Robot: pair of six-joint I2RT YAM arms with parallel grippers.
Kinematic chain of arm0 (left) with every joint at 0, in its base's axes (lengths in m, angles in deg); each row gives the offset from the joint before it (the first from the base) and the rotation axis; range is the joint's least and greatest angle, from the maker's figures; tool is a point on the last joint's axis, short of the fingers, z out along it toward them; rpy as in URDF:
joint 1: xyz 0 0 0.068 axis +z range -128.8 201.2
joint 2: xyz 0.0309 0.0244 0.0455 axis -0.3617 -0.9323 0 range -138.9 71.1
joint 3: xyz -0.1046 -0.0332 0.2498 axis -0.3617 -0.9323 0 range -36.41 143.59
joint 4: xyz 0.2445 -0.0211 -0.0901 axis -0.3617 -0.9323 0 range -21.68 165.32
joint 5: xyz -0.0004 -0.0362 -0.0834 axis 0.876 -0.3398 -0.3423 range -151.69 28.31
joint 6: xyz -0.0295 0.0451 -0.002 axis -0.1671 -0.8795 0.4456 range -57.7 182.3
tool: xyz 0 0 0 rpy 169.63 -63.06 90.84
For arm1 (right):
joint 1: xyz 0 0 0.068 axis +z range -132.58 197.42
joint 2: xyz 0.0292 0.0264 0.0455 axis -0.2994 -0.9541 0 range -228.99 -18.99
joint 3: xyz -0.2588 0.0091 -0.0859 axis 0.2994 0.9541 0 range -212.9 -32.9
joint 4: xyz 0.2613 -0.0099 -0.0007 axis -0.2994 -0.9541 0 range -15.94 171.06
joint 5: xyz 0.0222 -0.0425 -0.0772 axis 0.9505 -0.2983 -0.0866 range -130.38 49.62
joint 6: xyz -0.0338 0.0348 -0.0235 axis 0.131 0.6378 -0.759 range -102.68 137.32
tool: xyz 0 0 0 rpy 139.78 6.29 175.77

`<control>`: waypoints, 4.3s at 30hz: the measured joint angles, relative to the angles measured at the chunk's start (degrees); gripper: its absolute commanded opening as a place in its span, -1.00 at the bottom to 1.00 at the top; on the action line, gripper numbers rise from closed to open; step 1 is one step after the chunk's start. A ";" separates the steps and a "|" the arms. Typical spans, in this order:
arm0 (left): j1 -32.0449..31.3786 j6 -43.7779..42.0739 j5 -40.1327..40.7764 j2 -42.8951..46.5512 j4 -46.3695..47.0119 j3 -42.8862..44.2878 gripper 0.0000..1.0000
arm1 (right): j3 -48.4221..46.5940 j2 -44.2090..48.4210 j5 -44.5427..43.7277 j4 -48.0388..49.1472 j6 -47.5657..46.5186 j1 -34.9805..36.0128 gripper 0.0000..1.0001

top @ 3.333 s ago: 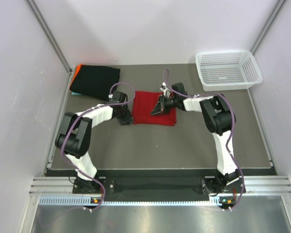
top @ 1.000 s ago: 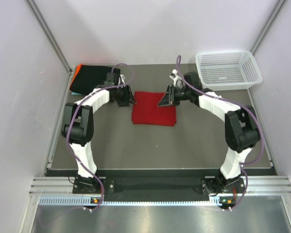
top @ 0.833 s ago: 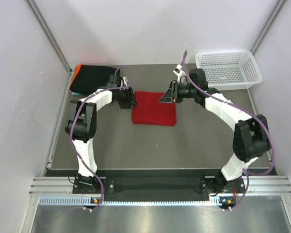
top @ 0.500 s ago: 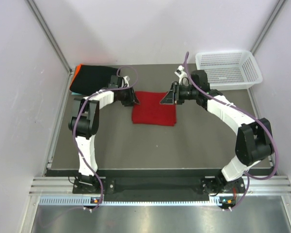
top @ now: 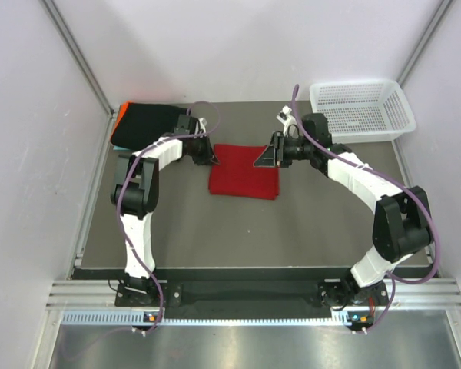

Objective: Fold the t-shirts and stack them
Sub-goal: Neatly place the folded tshirt to the corner, then reset both grippers

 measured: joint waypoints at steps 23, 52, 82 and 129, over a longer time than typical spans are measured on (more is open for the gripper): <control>-0.02 -22.64 31.39 11.82 -19.37 18.25 -1.00 | 0.74 -0.11 2.45 2.23 1.20 -2.05 -0.39; 13.49 -45.62 40.65 -1.92 -10.67 33.31 -1.00 | 3.30 -3.19 5.62 9.07 3.69 -9.16 -0.39; 14.69 -24.33 38.49 1.95 -7.39 31.30 0.98 | 3.34 -0.11 1.38 3.85 3.45 -9.88 0.42; -6.84 2.25 -2.14 63.65 6.45 -33.33 0.98 | 23.32 48.04 -24.70 -8.92 5.07 -9.20 0.99</control>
